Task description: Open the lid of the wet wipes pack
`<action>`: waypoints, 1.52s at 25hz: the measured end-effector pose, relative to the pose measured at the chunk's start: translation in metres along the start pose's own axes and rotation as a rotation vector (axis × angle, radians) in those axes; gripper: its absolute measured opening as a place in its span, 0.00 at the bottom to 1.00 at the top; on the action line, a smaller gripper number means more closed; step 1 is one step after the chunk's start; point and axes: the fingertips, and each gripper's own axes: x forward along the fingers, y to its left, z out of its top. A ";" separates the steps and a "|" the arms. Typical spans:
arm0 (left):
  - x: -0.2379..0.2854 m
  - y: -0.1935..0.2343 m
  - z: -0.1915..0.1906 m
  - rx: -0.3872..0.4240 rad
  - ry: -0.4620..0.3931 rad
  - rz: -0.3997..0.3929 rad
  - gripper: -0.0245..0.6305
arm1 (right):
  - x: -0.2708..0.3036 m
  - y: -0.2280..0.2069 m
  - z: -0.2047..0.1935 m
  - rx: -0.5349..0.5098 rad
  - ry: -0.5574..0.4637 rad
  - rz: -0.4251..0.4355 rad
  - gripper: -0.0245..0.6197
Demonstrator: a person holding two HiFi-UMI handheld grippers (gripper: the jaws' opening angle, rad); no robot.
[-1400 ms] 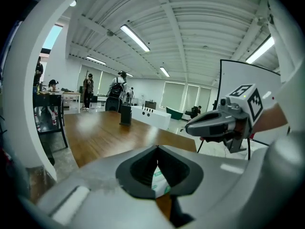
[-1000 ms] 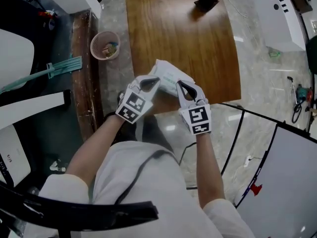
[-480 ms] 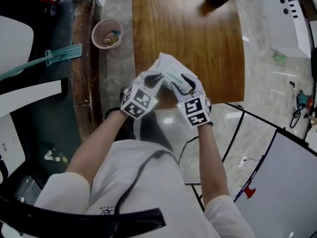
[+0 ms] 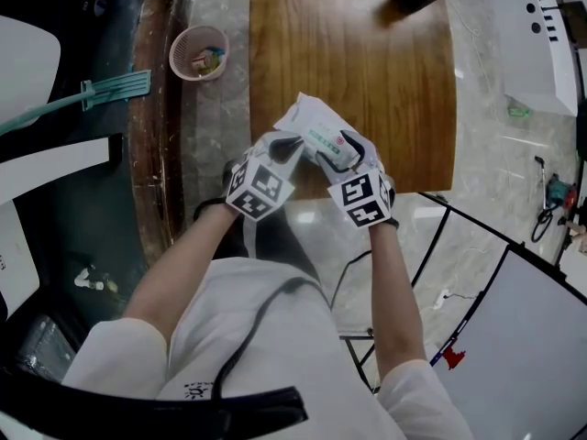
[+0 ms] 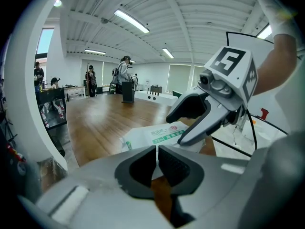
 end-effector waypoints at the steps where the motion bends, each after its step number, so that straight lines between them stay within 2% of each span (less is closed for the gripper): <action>1: 0.001 0.000 0.000 -0.001 0.000 0.001 0.07 | 0.001 -0.001 0.000 -0.001 0.002 0.004 0.44; 16: 0.011 -0.007 -0.006 0.006 0.026 -0.003 0.05 | 0.012 -0.002 -0.005 -0.041 0.029 0.030 0.46; 23: 0.014 -0.008 -0.010 0.065 0.048 -0.019 0.05 | 0.011 -0.004 -0.006 0.041 0.019 0.080 0.45; 38: 0.014 -0.007 -0.012 0.068 0.039 -0.016 0.04 | 0.011 -0.005 -0.005 0.106 0.027 0.186 0.44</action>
